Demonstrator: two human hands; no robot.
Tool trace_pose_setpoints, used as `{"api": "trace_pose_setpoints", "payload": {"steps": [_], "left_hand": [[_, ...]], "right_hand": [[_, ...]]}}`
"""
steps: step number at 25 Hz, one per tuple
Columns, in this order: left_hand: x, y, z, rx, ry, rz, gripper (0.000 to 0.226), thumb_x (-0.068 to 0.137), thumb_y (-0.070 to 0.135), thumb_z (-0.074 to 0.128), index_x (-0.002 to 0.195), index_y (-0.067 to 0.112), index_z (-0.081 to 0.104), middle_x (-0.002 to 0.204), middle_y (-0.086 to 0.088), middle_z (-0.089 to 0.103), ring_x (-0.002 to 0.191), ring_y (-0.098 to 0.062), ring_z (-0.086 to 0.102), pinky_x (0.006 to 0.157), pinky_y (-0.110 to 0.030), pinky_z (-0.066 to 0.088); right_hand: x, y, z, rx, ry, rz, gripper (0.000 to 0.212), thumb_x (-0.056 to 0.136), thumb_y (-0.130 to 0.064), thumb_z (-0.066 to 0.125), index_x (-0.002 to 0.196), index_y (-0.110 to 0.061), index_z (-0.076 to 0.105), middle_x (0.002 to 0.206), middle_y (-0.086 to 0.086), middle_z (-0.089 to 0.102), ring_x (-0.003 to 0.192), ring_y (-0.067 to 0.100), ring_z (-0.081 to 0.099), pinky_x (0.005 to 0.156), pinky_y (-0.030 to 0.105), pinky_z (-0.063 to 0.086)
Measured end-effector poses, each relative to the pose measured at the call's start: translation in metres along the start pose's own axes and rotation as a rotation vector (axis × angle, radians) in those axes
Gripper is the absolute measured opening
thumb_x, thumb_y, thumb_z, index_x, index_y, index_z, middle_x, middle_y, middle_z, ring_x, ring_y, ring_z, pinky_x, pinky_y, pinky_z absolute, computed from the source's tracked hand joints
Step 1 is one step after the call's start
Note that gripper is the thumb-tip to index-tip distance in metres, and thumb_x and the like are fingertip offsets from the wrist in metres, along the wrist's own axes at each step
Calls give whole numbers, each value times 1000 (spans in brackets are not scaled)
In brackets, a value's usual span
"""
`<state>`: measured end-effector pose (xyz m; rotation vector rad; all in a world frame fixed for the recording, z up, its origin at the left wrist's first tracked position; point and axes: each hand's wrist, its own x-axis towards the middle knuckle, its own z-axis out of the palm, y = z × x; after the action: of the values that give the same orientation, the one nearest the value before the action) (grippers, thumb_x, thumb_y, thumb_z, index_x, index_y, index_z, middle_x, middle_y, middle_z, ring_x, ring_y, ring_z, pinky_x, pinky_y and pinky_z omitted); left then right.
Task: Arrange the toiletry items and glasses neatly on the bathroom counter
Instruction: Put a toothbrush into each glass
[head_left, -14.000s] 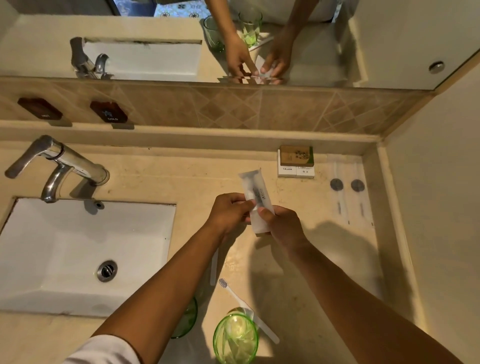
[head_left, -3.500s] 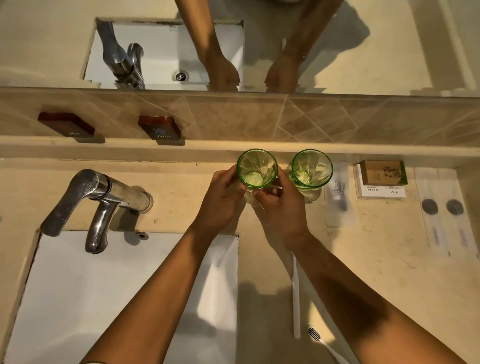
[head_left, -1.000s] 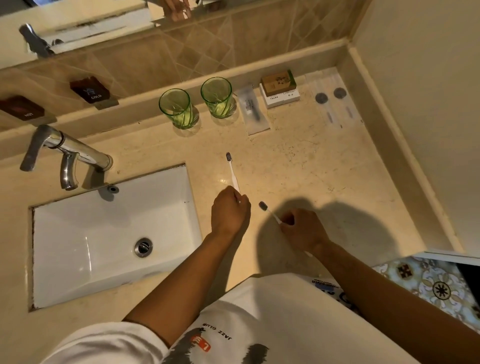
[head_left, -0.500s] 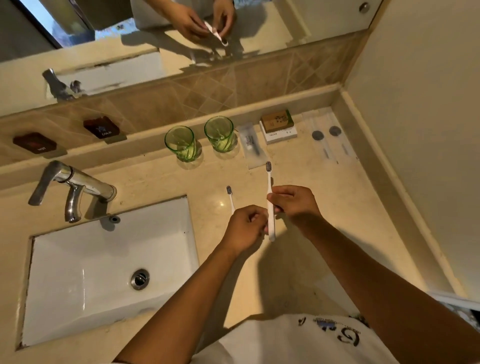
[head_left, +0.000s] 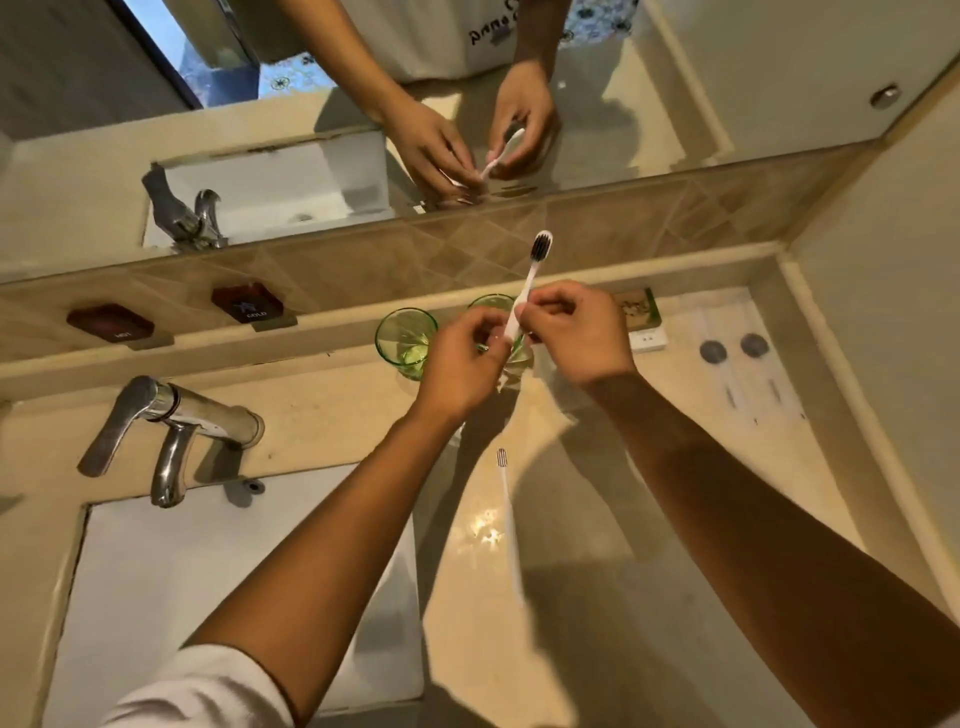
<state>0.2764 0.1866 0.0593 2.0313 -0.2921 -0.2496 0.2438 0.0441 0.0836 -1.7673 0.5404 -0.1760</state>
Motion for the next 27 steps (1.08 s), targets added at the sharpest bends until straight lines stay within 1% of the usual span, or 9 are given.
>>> {"api": "trace_pose_setpoints", "payload": {"steps": [2, 5, 10, 12, 14, 18, 21, 24, 27], "left_hand": [[25, 6, -8, 30, 11, 54, 17, 91, 13, 64, 106, 16, 72, 92, 5, 71, 78, 0, 62, 72, -18, 52], [50, 9, -14, 104, -5, 160, 17, 94, 17, 61, 108, 18, 70, 97, 5, 72, 85, -4, 65, 74, -24, 56], [64, -9, -9, 162, -88, 114, 18, 95, 18, 63, 112, 17, 72, 102, 2, 74, 91, -11, 68, 84, -34, 58], [66, -17, -9, 164, -116, 97, 19, 95, 20, 64, 113, 20, 73, 101, 6, 74, 88, -5, 68, 84, -30, 58], [68, -23, -10, 196, -135, 77, 23, 95, 21, 64, 116, 20, 72, 103, 6, 74, 87, -4, 67, 84, -29, 58], [63, -34, -13, 334, -74, 153, 23, 92, 14, 66, 114, 12, 72, 109, -6, 72, 96, -20, 67, 88, -36, 56], [54, -40, -17, 429, -55, 229, 28, 91, 21, 67, 117, 10, 69, 114, -8, 67, 106, -24, 62, 92, -31, 47], [43, -51, -24, 512, -69, 266, 37, 91, 30, 68, 123, 11, 65, 118, -7, 64, 111, -23, 58, 95, -31, 44], [23, -64, -30, 580, -53, 295, 38, 93, 31, 66, 125, 11, 63, 122, -8, 61, 115, -24, 57, 96, -37, 48]], "right_hand": [[18, -10, 3, -6, 24, -56, 8, 83, -16, 78, 90, -15, 76, 78, -1, 76, 69, 11, 72, 70, 29, 62], [40, -14, 10, -45, 43, -96, 15, 81, -16, 78, 95, -18, 72, 81, -2, 76, 75, 11, 74, 73, 28, 62], [49, 8, 20, -139, 66, -165, 17, 81, -19, 76, 95, -21, 67, 66, -12, 68, 61, -4, 66, 63, 17, 54], [49, 17, 24, -128, 78, -169, 10, 82, -22, 74, 90, -19, 67, 61, -10, 65, 60, 3, 66, 63, 26, 57], [51, 23, 28, -139, 104, -178, 7, 84, -22, 71, 87, -16, 68, 63, -5, 67, 61, 17, 68, 63, 36, 58], [56, 33, 34, -237, 145, -169, 6, 83, -20, 71, 84, -14, 70, 56, -9, 58, 59, 18, 59, 66, 38, 55], [58, 38, 35, -286, 133, -129, 7, 83, -22, 70, 84, -15, 70, 56, -12, 55, 66, 22, 60, 69, 37, 53], [58, 40, 38, -275, 128, -107, 6, 84, -22, 69, 81, -16, 69, 53, -14, 53, 60, 11, 57, 64, 27, 48], [59, 42, 40, -260, 145, -91, 7, 84, -21, 70, 77, -19, 70, 51, -14, 54, 53, -1, 54, 54, 7, 36]]}}
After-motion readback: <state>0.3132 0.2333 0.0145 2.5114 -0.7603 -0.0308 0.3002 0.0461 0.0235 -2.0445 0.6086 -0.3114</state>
